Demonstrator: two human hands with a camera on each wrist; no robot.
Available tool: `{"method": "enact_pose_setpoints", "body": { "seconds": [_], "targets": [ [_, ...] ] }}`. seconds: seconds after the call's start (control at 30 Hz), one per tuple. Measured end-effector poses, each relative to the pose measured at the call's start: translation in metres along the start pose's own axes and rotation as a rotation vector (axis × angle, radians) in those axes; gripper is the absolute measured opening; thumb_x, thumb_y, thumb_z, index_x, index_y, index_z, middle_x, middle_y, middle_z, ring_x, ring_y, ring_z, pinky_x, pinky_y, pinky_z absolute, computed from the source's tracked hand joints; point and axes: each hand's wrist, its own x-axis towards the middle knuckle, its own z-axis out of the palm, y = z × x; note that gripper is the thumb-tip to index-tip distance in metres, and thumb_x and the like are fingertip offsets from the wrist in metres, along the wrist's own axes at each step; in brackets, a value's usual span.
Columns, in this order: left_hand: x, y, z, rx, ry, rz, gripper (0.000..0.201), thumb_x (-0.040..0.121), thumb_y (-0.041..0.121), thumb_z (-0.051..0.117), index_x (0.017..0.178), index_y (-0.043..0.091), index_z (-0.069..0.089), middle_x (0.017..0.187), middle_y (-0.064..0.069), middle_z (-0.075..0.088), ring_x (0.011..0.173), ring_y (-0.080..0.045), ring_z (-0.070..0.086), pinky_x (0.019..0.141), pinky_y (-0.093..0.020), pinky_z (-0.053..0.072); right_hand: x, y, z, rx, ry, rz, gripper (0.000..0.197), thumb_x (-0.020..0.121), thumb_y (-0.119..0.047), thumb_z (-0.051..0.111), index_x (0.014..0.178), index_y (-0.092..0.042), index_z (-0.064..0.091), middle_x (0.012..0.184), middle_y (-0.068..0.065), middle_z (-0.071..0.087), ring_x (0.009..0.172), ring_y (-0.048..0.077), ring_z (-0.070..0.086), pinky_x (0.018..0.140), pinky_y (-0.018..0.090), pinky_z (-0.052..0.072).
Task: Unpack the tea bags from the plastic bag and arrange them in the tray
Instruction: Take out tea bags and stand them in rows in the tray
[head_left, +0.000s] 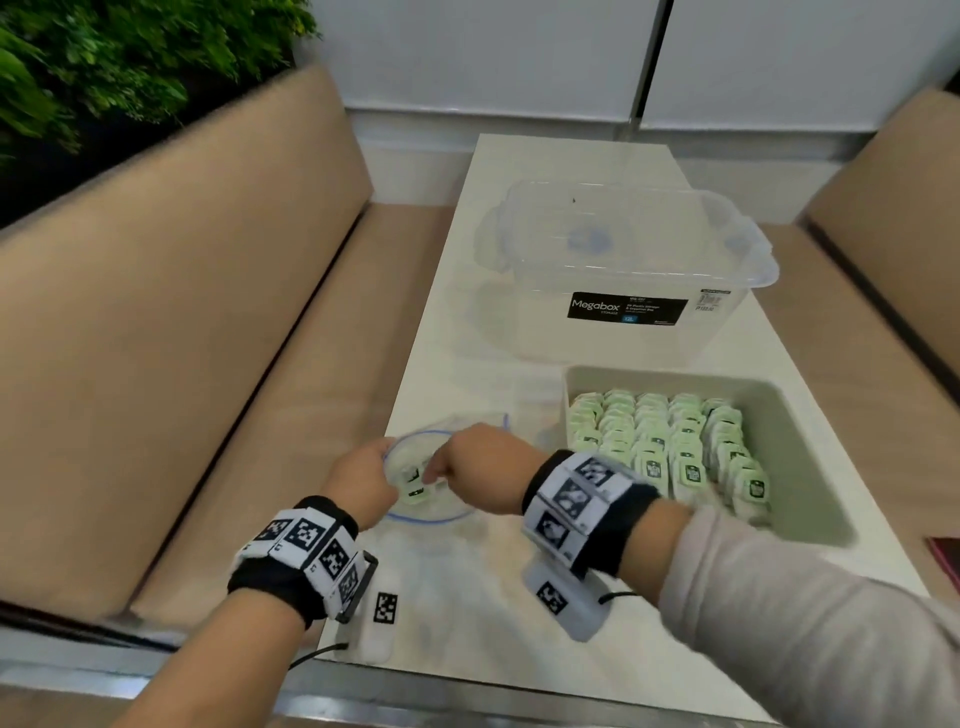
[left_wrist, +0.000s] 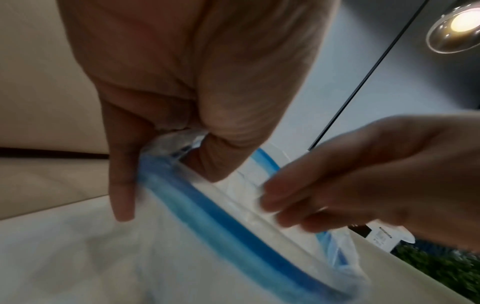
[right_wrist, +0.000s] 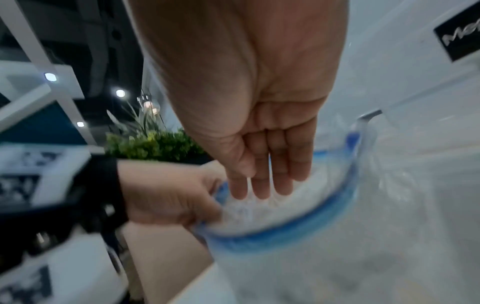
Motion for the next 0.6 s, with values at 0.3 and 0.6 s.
{"method": "enact_pose_setpoints", "body": {
  "seconds": [0.3,0.6],
  "targets": [
    [-0.008,0.000,-0.004,-0.050,-0.069,0.088,0.039,0.081,-0.003,0.047,0.118,0.008,0.055,0.110,-0.013,0.064,0.098,-0.027,0.059,0.075,-0.024,0.041,0.035,-0.018,0.057,-0.236,-0.068,0.086,0.032,0.090,-0.009,0.054,0.122,-0.007,0.058,0.121,0.013,0.060,0.110,0.030,0.057,0.089,0.038,0.046],
    [-0.010,0.004,-0.007,-0.080,-0.074,0.064,0.038,0.085,0.004,0.046,0.123,0.010,0.051,0.115,-0.012,0.063,0.097,-0.026,0.056,0.073,-0.022,0.036,0.022,-0.019,0.059,-0.445,0.124,-0.007,0.029,0.091,-0.004,0.044,0.116,-0.006,0.058,0.112,0.012,0.064,0.104,0.031,0.058,0.080,0.037,0.044]
  ]
}}
